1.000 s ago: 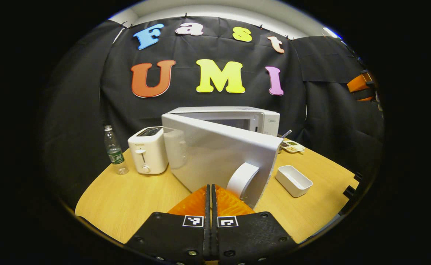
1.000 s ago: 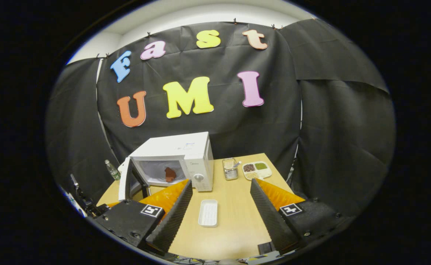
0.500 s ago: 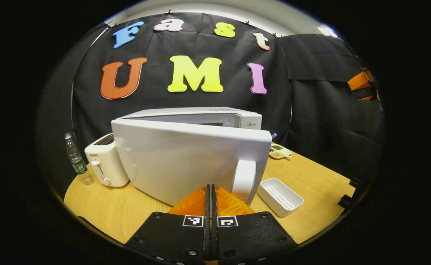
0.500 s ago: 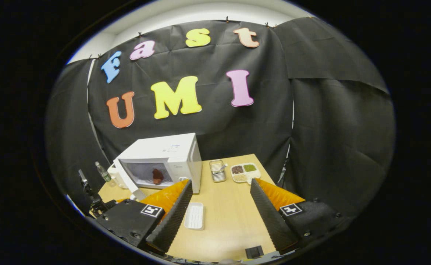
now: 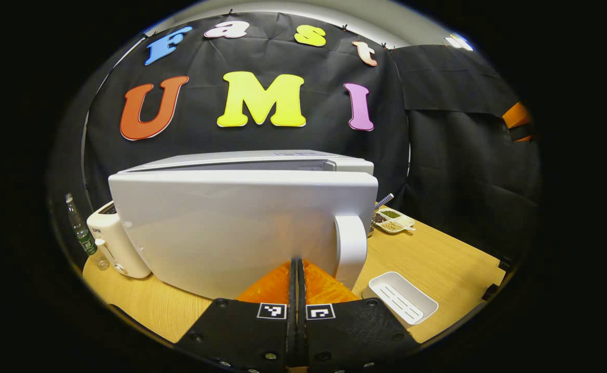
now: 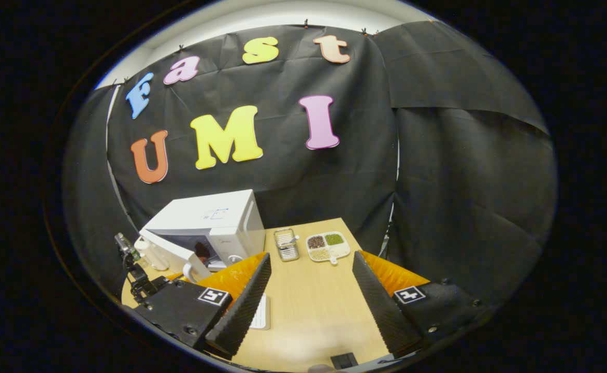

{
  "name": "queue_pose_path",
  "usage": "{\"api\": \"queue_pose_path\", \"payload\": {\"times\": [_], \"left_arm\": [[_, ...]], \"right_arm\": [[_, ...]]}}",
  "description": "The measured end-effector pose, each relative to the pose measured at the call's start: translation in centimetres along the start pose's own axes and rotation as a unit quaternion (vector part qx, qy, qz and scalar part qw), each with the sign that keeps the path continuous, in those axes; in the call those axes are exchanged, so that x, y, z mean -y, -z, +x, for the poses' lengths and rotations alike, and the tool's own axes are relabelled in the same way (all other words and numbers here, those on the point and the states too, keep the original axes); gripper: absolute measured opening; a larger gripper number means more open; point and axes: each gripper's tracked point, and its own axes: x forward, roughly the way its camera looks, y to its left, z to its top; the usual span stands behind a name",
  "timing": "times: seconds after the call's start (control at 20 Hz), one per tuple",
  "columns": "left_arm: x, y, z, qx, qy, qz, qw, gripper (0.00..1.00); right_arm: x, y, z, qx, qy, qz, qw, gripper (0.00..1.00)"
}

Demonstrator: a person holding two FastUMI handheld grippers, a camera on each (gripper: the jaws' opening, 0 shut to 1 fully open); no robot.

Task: Open the microwave oven with the left hand, put the food in, and close the microwave oven.

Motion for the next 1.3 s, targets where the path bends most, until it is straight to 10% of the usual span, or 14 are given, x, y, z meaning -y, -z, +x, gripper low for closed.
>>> {"api": "queue_pose_path", "payload": {"times": [1.3], "left_arm": [[0.0, -1.5, 7.5, -0.008, -0.036, -0.009, 0.999, 0.00]], "right_arm": [[1.0, 0.1, 3.1, -0.013, -0.002, 0.002, 1.000, 1.00]]}}
